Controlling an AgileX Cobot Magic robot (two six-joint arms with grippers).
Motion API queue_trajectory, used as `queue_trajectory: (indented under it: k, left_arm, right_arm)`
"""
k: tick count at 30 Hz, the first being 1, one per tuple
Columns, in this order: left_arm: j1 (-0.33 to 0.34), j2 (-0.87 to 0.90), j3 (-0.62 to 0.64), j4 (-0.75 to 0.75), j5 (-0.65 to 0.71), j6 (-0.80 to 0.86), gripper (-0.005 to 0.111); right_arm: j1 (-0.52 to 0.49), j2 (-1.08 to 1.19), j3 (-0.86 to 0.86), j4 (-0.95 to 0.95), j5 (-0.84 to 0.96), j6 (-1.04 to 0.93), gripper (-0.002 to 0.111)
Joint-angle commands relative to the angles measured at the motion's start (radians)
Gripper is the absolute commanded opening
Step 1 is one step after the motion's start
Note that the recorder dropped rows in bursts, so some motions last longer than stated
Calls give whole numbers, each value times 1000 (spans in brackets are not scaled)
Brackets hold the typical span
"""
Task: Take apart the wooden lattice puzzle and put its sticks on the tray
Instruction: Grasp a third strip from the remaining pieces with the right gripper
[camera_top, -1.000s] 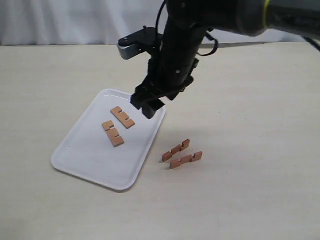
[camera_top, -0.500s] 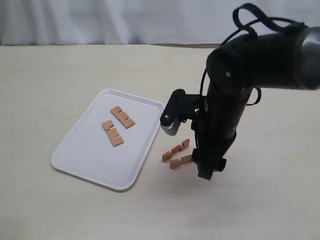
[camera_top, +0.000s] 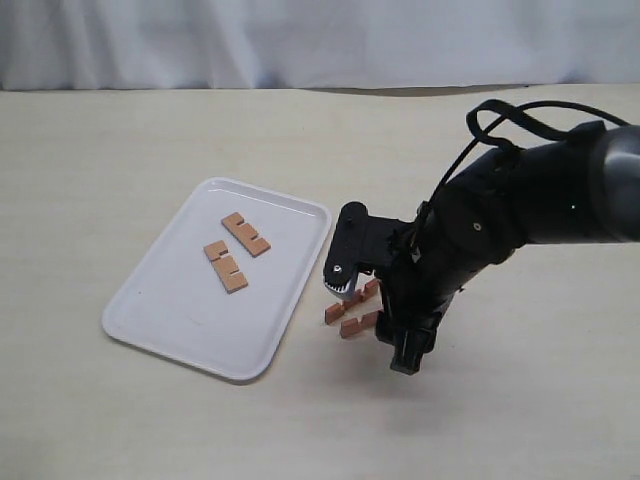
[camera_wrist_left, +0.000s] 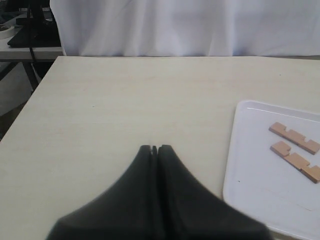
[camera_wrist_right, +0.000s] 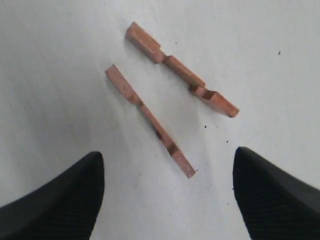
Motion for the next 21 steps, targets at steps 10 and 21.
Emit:
queue_trajectory:
  k: [10,21]
  left_arm:
    - [-8,-3,3,2,-6,1,0]
    - [-8,-3,3,2,-6,1,0]
  right_arm:
    - [-2,41,8,-8,-5,7,55]
    - [0,28,-44,-48,186,20,4]
